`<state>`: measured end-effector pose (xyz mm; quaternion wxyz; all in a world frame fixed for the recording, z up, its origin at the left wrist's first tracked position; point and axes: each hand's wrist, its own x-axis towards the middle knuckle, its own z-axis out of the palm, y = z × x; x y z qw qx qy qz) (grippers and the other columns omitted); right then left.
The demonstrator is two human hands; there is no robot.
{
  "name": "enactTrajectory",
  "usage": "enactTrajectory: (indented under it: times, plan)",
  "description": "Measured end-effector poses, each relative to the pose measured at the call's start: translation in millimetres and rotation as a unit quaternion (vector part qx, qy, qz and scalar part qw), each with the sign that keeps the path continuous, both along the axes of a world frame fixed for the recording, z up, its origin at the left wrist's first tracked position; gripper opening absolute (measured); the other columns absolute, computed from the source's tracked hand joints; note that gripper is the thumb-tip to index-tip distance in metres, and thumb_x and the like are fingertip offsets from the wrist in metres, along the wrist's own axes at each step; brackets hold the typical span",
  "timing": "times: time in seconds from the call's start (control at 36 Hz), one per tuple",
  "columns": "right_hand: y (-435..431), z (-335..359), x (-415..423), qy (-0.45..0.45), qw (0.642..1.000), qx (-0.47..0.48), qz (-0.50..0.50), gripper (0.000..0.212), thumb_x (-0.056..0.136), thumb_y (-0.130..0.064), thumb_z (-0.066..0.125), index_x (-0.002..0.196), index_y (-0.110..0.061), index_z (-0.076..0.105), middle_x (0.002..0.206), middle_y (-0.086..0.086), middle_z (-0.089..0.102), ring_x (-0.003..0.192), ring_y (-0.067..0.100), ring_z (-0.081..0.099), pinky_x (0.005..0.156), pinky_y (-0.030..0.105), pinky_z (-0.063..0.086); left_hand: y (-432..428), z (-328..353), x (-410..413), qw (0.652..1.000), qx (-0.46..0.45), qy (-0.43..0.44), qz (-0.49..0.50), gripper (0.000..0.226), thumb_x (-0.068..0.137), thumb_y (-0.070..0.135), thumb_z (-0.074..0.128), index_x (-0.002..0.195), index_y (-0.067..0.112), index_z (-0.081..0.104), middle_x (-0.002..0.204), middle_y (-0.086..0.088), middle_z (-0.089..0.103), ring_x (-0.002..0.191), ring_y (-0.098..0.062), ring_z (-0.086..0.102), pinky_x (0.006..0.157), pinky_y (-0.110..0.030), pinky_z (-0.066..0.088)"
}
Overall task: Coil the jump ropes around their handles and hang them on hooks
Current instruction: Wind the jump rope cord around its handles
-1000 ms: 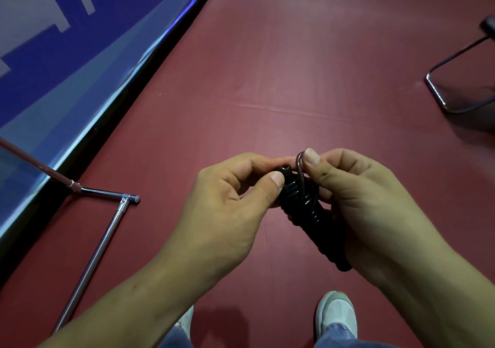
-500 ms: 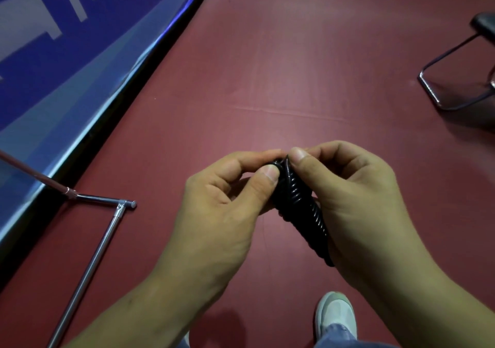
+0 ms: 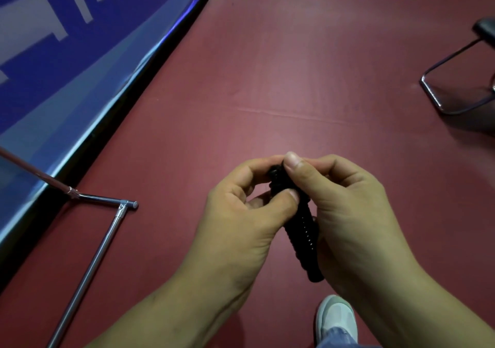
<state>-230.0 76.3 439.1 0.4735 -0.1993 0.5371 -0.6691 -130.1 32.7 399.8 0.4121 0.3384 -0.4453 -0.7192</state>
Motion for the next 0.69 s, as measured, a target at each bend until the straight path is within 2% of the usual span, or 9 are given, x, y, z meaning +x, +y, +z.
enactTrajectory:
  times: [0.06, 0.08, 0.17, 0.31, 0.42, 0.5, 0.56, 0.61, 0.69]
  plan:
    - [0, 2, 2, -0.006, 1.000, -0.008, -0.008, 0.014, 0.086, -0.011, 0.074, 0.081, 0.000, 0.067, 0.078, 0.023, 0.072, 0.065, 0.035, 0.070, 0.062, 0.044, 0.061, 0, -1, -1, 1.000, 0.014, 0.020, -0.015, 0.039, 0.079, 0.005, 0.070, 0.116, 0.017, 0.072, 0.122, -0.013, 0.071, 0.114, -0.036, 0.069, 0.106, -0.057, 0.049]
    - [0, 4, 4, -0.015, 1.000, -0.009, -0.010, 0.014, 0.086, -0.010, 0.074, 0.082, 0.001, 0.066, 0.077, 0.023, 0.072, 0.060, 0.033, 0.070, 0.058, 0.042, 0.061, 1, -2, -2, 0.999, 0.027, 0.035, -0.025, 0.043, 0.079, 0.004, 0.069, 0.120, 0.016, 0.070, 0.123, -0.016, 0.070, 0.118, -0.038, 0.066, 0.109, -0.055, 0.047]
    - [0, 5, 7, -0.040, 0.999, -0.003, -0.022, 0.014, 0.086, -0.012, 0.072, 0.081, -0.004, 0.062, 0.068, 0.014, 0.069, 0.043, 0.017, 0.059, 0.038, 0.022, 0.045, 4, 0, -3, 0.994, 0.059, 0.066, -0.063, 0.047, 0.082, 0.006, 0.064, 0.129, 0.008, 0.063, 0.124, -0.019, 0.070, 0.126, -0.035, 0.061, 0.114, -0.044, 0.043]
    - [-2, -6, 10, -0.071, 0.997, -0.007, -0.041, 0.019, 0.089, -0.014, 0.071, 0.074, -0.013, 0.058, 0.070, 0.008, 0.063, 0.058, 0.015, 0.060, 0.049, 0.027, 0.051, 11, 0, -6, 0.992, 0.058, 0.055, -0.102, 0.038, 0.089, 0.014, 0.054, 0.123, 0.013, 0.070, 0.120, -0.016, 0.072, 0.122, -0.030, 0.065, 0.106, -0.041, 0.051]
    - [-2, -7, 11, -0.074, 0.997, -0.008, -0.033, 0.019, 0.089, -0.016, 0.070, 0.074, -0.015, 0.060, 0.072, 0.007, 0.062, 0.055, 0.014, 0.060, 0.046, 0.025, 0.049, 13, -1, -8, 0.996, -0.010, -0.052, -0.065, 0.031, 0.090, 0.032, 0.051, 0.116, 0.033, 0.068, 0.114, -0.011, 0.074, 0.114, -0.040, 0.065, 0.103, -0.067, 0.046]
    - [-2, -8, 11, -0.087, 0.996, -0.017, -0.018, 0.015, 0.089, -0.016, 0.068, 0.078, -0.013, 0.059, 0.065, 0.004, 0.059, 0.046, 0.009, 0.055, 0.043, 0.022, 0.046, 11, -2, -6, 0.988, -0.081, -0.113, -0.063, 0.030, 0.091, 0.040, 0.047, 0.117, 0.039, 0.061, 0.108, 0.002, 0.075, 0.106, -0.025, 0.070, 0.098, -0.059, 0.051]
    - [-3, -7, 5, -0.061, 0.998, -0.009, 0.020, 0.014, 0.084, -0.021, 0.070, 0.079, -0.014, 0.059, 0.062, 0.002, 0.055, 0.046, 0.010, 0.051, 0.043, 0.024, 0.041, 7, -1, -4, 0.989, -0.088, -0.104, -0.062, 0.028, 0.091, 0.038, 0.047, 0.115, 0.035, 0.062, 0.102, 0.000, 0.076, 0.096, -0.021, 0.072, 0.091, -0.054, 0.057]
    - [-3, -3, -4, -0.021, 0.997, 0.010, 0.071, 0.014, 0.079, -0.026, 0.072, 0.078, -0.017, 0.061, 0.068, 0.003, 0.054, 0.053, 0.016, 0.048, 0.047, 0.029, 0.036, 0, 5, 0, 0.995, -0.058, -0.056, -0.067, 0.030, 0.089, 0.031, 0.048, 0.115, 0.023, 0.062, 0.087, -0.005, 0.073, 0.079, -0.021, 0.069, 0.073, -0.043, 0.061]
    - [-3, 2, -16, 0.044, 0.993, 0.012, 0.110, 0.014, 0.082, -0.022, 0.072, 0.080, -0.012, 0.062, 0.074, 0.008, 0.060, 0.062, 0.025, 0.054, 0.053, 0.037, 0.052, -13, 10, 12, 0.996, -0.039, -0.011, -0.079, 0.029, 0.089, 0.027, 0.049, 0.111, 0.016, 0.065, 0.081, -0.010, 0.068, 0.065, -0.033, 0.061, 0.054, -0.037, 0.053]
